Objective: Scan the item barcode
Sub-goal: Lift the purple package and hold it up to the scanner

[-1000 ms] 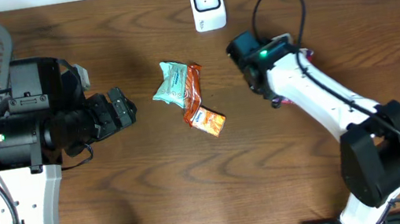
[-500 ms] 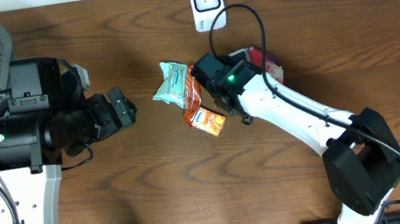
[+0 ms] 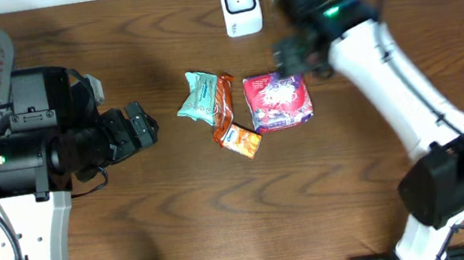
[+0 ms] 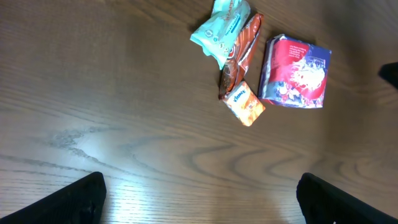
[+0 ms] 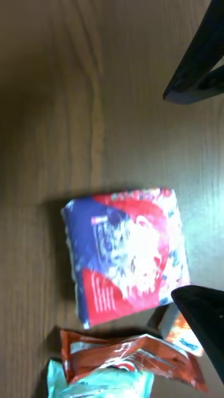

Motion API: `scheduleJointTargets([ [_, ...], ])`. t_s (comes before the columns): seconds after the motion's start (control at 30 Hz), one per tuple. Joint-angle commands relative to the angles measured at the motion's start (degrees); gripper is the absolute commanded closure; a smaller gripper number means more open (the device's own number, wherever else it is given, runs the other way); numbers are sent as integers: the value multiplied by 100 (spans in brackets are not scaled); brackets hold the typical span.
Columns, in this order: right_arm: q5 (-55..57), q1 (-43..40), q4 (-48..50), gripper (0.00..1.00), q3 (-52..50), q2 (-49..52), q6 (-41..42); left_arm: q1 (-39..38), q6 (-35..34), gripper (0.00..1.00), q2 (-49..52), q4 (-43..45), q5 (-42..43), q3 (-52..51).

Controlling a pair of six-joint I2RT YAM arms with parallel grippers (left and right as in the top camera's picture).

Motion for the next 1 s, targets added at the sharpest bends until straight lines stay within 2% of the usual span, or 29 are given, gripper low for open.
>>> scheduleJointTargets([
  [0.0, -1725, -570, 35, 13, -179, 72, -807, 31, 13, 2, -7, -24, -15, 61],
  [0.1, -2494, -905, 345, 14, -542, 146, -1139, 31, 13, 2, -7, -24, -15, 61],
  [0.33, -3421, -1117, 1685, 13, -1694, 409, -1137, 31, 13, 2, -7, -22, -15, 61],
  [0.53, -3722, -1021, 2645, 19, -2420, 935, -719, 31, 13, 2, -7, -24, -15, 61],
  [0.57, -3727, -1005, 2717, 27, -2472, 1056, -697, 31, 15, 2, -7, -24, -15, 61],
  [0.63, -3810, -964, 2734, 53, -2487, 1287, -704, 31, 13, 2, -7, -24, -15, 61],
  [0.67, -3823, -942, 2730, 63, -2487, 1366, -699, 31, 13, 2, -7, -22, -15, 61],
  [0.73, -3901, -894, 2726, 92, -2487, 1434, -699, 31, 13, 2, -7, -24, -15, 61],
  [0.77, -3934, -883, 2726, 99, -2481, 1432, -686, 31, 13, 2, -7, -24, -15, 61],
  [0.97, -4155, -876, 2754, 99, -2015, 1045, 9, 31, 13, 2, -7, -24, -15, 61],
])
